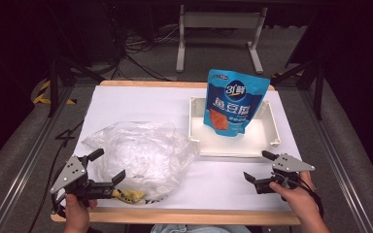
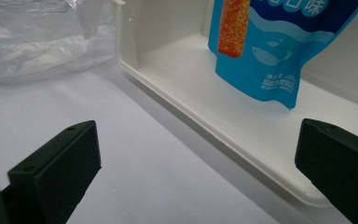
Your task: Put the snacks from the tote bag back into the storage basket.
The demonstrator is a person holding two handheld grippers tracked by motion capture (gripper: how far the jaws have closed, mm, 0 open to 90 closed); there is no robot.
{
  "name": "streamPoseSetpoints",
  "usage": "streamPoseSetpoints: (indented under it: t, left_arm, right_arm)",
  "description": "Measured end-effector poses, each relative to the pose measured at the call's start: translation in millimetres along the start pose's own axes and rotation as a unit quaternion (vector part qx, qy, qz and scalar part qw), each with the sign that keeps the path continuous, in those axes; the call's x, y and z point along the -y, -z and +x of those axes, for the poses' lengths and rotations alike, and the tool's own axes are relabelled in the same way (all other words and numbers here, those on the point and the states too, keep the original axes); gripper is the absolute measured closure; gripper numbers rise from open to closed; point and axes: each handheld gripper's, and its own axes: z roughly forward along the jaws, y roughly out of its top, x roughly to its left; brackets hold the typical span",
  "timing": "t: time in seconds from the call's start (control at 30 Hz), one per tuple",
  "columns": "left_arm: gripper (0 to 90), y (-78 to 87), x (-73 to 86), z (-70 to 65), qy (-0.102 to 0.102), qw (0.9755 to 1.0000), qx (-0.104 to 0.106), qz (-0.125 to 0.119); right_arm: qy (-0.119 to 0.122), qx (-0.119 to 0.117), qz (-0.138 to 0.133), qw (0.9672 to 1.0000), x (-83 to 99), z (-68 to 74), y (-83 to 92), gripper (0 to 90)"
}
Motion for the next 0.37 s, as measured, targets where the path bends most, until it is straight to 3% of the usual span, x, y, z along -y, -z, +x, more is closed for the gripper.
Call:
streamPoseSetpoints:
  t: [0.2, 0.37]
  left_arm:
    - [0.1, -0.3, 0.2, 0.1, -0.004, 1.0000, 0.001, -0.001]
    - [0.1, -1.9, 1.5, -0.6, 0.002, 0.9997, -0.023, -0.007]
  right_arm:
    - [0.004, -0.004, 0.001, 1.0000, -1.2, 1.5, 0.2, 1.1]
    - [0.010, -0.003, -0.001, 0.9999, -2.3, 2.0, 1.5, 1.1]
